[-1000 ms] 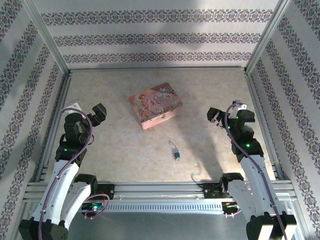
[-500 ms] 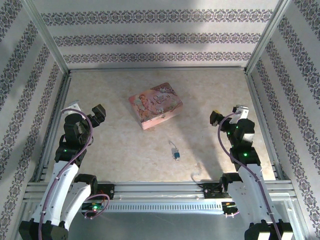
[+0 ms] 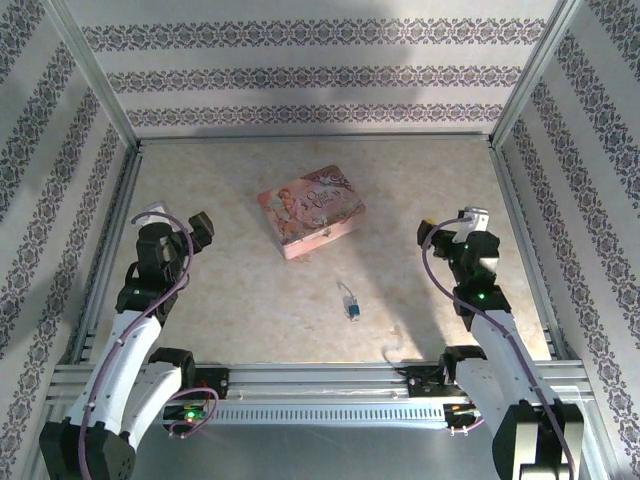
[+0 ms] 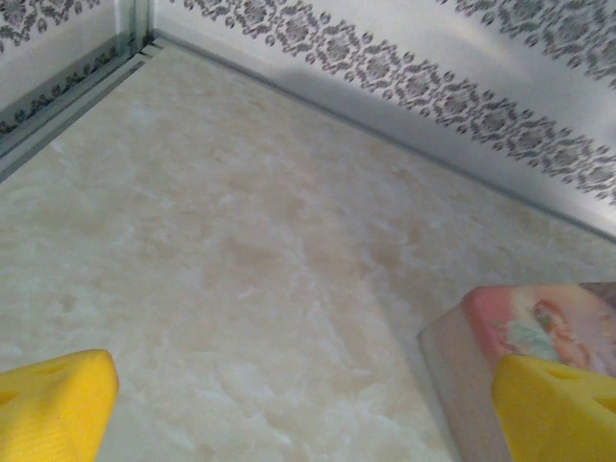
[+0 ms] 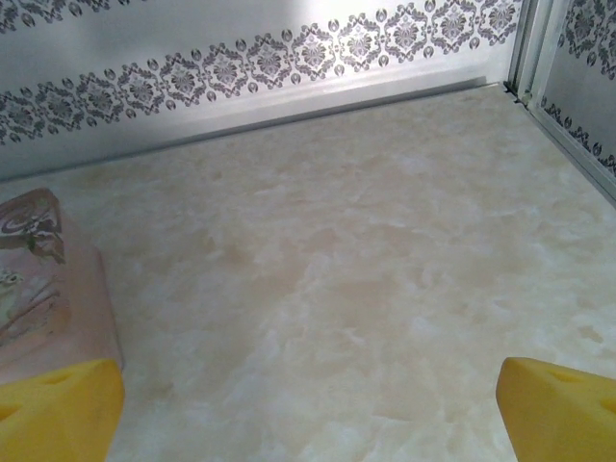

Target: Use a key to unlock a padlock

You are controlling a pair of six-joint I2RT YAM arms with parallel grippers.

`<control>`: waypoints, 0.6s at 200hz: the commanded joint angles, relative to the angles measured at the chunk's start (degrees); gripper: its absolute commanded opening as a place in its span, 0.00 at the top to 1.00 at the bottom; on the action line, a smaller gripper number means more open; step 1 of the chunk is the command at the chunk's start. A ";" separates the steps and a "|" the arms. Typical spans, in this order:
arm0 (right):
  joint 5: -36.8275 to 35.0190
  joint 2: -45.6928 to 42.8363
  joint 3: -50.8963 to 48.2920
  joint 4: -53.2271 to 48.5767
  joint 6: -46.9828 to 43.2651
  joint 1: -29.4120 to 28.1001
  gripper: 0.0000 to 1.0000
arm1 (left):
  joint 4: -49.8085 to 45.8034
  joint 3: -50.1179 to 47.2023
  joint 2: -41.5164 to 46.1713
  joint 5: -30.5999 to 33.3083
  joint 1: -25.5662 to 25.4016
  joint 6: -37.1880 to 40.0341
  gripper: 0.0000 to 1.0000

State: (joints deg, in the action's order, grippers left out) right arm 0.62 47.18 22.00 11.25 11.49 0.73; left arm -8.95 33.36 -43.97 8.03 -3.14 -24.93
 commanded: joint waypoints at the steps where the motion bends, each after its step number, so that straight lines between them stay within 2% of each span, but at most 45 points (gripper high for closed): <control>1: -1.41 2.71 -1.57 8.46 -1.55 0.94 0.02 | 3.31 -1.92 -0.47 4.81 1.11 4.54 0.01; 31: -2.09 6.63 -4.36 15.96 -1.90 1.20 0.02 | 2.30 -0.56 -1.26 12.38 1.33 13.04 0.01; 61: -2.77 12.08 -6.77 24.57 -3.85 1.50 0.02 | 3.28 -0.63 -3.02 13.94 1.64 16.75 0.01; 84: -2.12 18.09 -8.72 34.08 -4.37 1.73 0.02 | 9.16 -4.34 -4.90 12.16 1.73 17.51 0.01; 120: 0.80 27.38 -10.13 47.00 -6.61 1.90 0.02 | 20.10 -10.23 -7.55 14.88 1.77 18.42 0.01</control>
State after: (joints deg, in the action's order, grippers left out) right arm -0.56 70.54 12.84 44.69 7.40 2.15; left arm 2.20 25.85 -50.43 20.14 -2.13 -9.08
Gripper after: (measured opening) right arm 0.984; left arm 0.993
